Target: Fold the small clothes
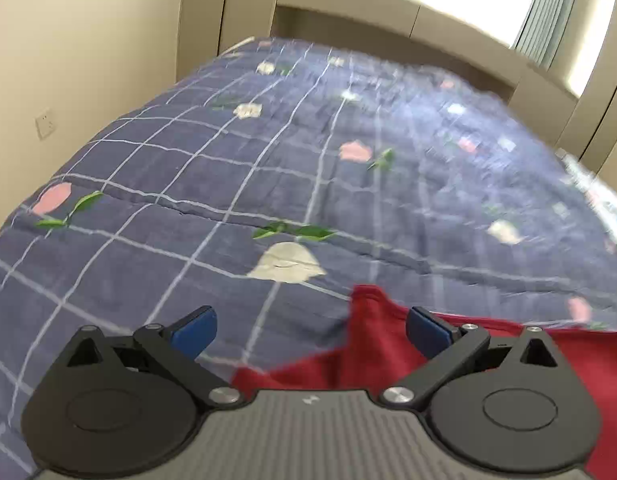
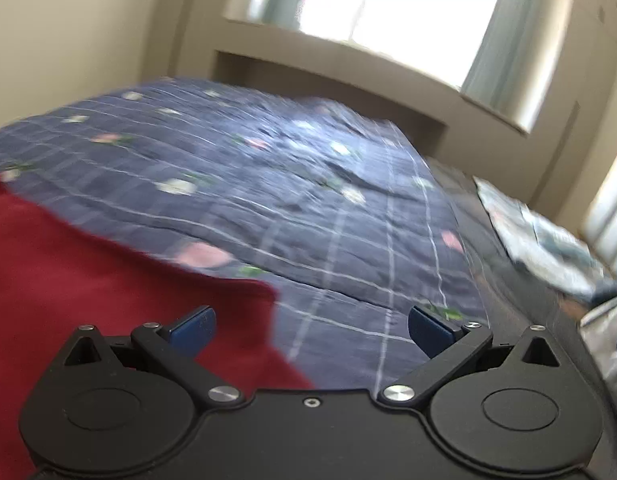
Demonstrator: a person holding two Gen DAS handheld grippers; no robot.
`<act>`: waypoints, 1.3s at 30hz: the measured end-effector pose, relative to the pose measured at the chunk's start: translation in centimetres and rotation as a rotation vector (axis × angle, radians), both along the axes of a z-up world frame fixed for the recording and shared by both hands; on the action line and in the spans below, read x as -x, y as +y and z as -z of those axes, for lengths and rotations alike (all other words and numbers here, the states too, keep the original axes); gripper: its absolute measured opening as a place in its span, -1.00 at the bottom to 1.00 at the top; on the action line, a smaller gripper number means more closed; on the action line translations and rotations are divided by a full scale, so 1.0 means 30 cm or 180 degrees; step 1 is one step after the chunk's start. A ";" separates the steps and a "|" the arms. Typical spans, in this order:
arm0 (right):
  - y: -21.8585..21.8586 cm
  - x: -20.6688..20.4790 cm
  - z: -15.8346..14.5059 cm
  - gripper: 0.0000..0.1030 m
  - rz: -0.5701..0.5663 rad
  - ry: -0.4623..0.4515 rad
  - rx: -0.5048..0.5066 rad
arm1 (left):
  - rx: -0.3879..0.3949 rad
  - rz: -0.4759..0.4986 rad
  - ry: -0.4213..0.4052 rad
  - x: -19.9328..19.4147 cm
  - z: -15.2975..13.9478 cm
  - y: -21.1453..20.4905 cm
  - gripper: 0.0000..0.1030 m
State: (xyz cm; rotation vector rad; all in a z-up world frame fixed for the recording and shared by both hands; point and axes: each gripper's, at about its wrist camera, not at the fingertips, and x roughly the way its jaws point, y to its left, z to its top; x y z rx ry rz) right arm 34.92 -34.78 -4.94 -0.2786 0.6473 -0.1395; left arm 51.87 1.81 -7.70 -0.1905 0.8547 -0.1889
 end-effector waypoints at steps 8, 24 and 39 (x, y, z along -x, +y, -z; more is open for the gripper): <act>0.239 0.338 -0.020 0.99 -0.0483 -0.0103 0.0298 | 0.0087 0.0030 -0.0219 0.333 -0.061 0.040 0.99; 0.227 0.552 0.147 0.99 0.0824 -0.0097 0.0430 | 0.0097 -0.0391 -0.0093 0.669 0.080 0.112 0.99; 0.215 0.544 0.178 0.99 0.0806 -0.0124 0.0447 | -0.0014 -0.0475 -0.0266 0.706 0.106 0.086 0.99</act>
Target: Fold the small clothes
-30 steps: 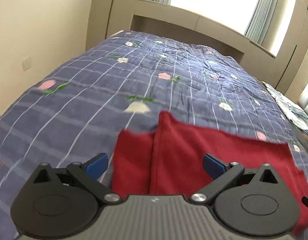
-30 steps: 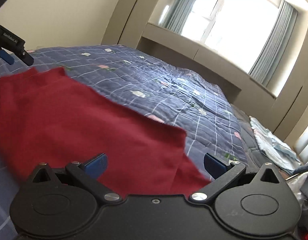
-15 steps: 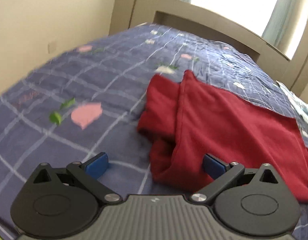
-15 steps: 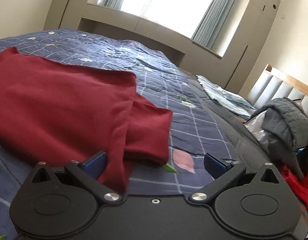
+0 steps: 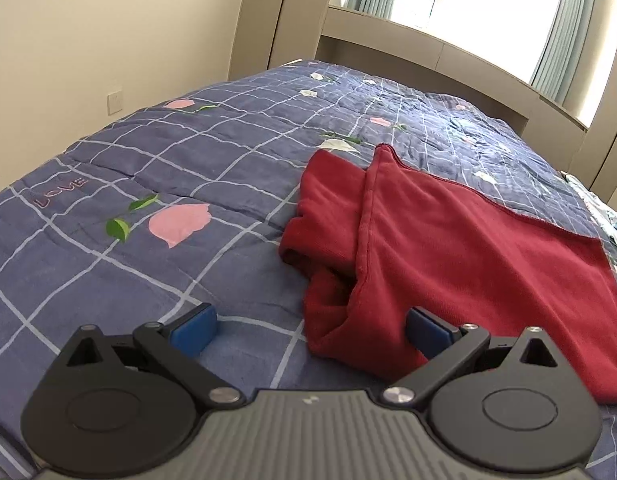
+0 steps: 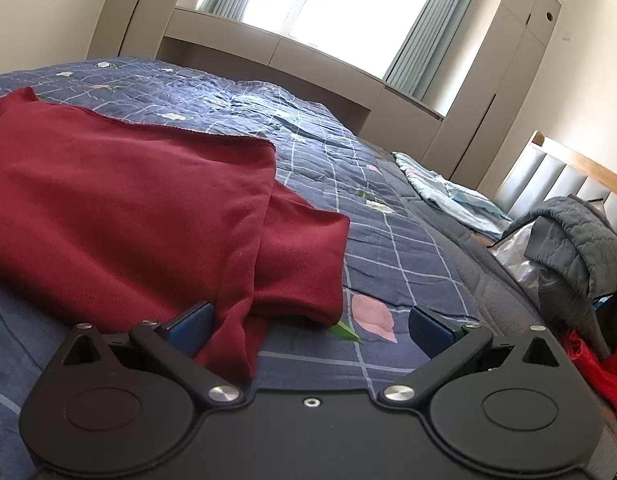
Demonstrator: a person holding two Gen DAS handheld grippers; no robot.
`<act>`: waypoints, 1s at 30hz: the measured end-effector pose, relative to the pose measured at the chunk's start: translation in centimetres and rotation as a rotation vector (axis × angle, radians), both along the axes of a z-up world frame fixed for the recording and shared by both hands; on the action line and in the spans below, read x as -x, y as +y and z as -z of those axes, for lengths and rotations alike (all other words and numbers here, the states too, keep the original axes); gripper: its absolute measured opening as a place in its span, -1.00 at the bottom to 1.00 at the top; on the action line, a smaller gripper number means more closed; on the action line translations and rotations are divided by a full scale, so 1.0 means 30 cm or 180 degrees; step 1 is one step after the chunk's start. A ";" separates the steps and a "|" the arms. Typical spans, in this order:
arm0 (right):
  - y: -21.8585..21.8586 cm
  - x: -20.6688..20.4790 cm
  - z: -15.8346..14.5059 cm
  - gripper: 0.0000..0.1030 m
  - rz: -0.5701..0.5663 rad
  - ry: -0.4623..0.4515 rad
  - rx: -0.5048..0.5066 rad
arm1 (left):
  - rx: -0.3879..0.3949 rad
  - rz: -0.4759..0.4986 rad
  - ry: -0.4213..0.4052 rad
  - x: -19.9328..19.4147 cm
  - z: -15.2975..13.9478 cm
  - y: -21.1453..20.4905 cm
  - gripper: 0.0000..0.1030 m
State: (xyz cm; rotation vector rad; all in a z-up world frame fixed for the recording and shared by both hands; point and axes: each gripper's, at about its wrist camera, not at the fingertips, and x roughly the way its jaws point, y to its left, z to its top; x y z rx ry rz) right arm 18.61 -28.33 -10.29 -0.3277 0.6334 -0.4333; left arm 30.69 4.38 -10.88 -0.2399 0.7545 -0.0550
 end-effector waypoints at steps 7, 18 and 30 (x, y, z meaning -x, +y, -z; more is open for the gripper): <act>0.065 -0.021 -0.038 0.99 0.0052 0.0026 0.0304 | 0.0033 0.0005 0.0008 0.000 0.002 0.005 0.99; 0.288 -0.245 -0.135 0.99 -0.1116 -0.0260 -0.0105 | 0.0107 -0.0001 0.0018 -0.004 0.001 0.020 0.99; 0.424 -0.499 -0.001 0.99 -0.1558 0.0210 -0.0050 | 0.0186 -0.0018 0.0093 -0.018 -0.002 0.030 0.99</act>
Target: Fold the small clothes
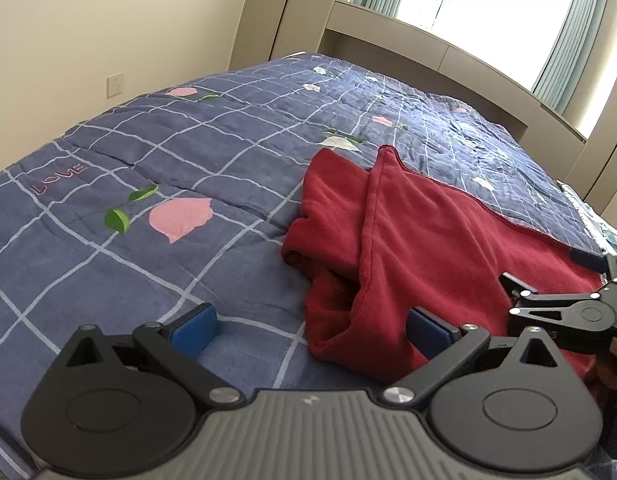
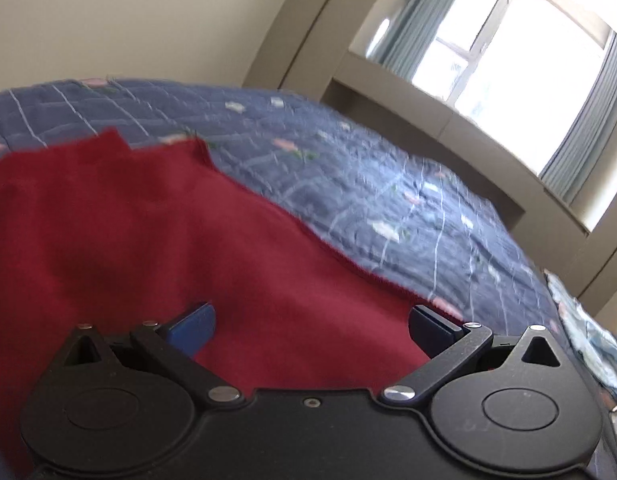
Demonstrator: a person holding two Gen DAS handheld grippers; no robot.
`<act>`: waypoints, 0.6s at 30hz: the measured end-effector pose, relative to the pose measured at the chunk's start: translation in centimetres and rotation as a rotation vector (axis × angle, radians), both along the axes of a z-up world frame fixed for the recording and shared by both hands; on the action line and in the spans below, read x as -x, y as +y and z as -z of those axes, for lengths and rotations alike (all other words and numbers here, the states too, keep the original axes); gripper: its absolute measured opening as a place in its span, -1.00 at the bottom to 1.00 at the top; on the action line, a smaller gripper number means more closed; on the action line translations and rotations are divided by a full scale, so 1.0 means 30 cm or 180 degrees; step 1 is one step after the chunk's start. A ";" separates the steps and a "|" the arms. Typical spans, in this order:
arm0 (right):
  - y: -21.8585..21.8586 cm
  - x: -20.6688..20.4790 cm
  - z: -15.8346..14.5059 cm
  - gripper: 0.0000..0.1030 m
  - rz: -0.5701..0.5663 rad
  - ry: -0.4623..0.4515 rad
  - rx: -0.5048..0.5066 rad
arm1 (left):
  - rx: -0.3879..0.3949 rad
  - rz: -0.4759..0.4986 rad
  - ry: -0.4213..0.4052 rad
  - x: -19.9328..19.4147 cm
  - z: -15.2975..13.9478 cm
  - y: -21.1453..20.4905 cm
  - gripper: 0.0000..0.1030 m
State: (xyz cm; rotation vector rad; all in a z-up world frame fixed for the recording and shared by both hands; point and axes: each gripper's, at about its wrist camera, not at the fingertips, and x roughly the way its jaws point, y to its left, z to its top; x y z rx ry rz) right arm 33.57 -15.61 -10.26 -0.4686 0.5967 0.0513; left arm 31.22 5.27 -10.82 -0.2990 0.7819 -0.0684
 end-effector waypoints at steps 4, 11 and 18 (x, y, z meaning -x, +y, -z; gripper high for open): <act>-0.026 -0.015 0.026 0.99 0.0055 0.0072 -0.0242 | 0.0102 -0.0059 0.0042 -0.003 -0.007 0.012 0.99; -0.004 0.011 0.045 0.99 0.0045 -0.0085 -0.0137 | 0.0282 -0.0148 0.0101 -0.007 -0.015 0.034 0.99; -0.027 0.006 0.041 0.99 0.0055 -0.0045 -0.0263 | 0.0055 -0.0155 0.0108 -0.011 -0.011 -0.004 0.99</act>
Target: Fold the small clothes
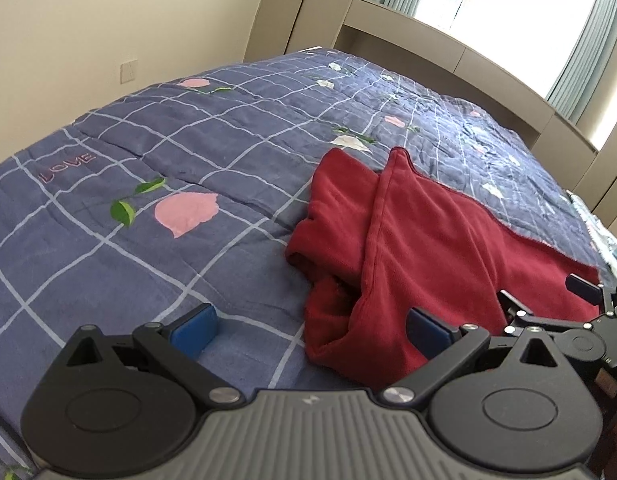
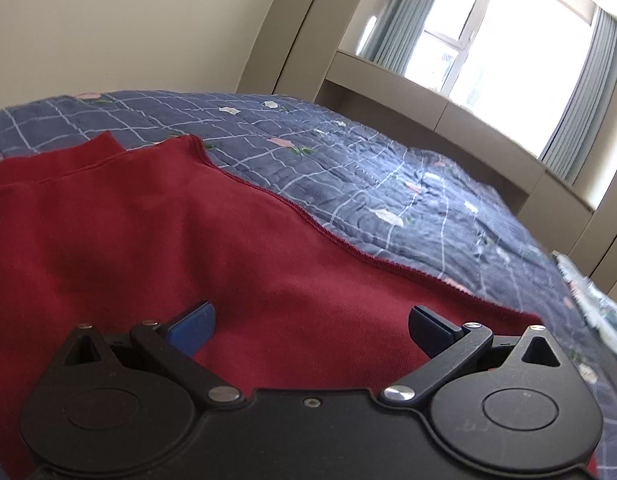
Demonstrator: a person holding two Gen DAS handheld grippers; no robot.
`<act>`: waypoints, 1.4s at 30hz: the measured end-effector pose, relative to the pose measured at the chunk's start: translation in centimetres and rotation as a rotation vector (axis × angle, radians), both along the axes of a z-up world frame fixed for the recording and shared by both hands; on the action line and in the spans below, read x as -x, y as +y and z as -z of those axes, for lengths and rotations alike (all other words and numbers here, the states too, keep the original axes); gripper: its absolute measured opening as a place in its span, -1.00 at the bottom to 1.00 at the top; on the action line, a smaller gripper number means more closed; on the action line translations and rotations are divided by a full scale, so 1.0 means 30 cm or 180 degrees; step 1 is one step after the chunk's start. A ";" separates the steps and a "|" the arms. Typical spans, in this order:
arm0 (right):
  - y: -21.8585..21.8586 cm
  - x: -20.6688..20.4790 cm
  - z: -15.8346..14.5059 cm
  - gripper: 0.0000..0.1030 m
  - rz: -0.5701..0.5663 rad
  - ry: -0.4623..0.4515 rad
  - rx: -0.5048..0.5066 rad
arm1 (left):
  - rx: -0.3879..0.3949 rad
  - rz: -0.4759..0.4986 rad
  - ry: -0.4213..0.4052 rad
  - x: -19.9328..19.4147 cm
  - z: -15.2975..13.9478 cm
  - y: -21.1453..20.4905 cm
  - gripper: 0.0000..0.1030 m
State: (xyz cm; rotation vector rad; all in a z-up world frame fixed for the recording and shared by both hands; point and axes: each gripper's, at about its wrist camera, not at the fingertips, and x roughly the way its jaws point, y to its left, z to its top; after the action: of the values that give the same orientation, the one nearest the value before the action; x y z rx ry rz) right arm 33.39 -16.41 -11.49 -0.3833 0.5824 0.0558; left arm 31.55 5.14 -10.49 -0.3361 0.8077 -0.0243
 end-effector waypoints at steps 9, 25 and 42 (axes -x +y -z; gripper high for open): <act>-0.017 -0.008 -0.002 0.99 0.0015 0.0057 -0.0159 | -0.0170 0.0017 0.0004 0.003 0.002 -0.025 0.99; -0.020 -0.008 -0.001 0.99 0.0017 0.0056 -0.0161 | -0.0213 0.0052 0.0030 0.003 -0.001 -0.028 0.99; -0.073 0.115 -0.113 0.99 0.0276 -0.0037 -0.0172 | -0.0271 -0.0014 0.0149 -0.005 -0.014 -0.045 0.99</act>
State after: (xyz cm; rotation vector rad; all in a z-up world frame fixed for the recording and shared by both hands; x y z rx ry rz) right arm 29.94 -18.61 -8.08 -0.3055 0.5841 -0.0138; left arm 31.72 3.80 -10.06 -0.2587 0.8518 0.0220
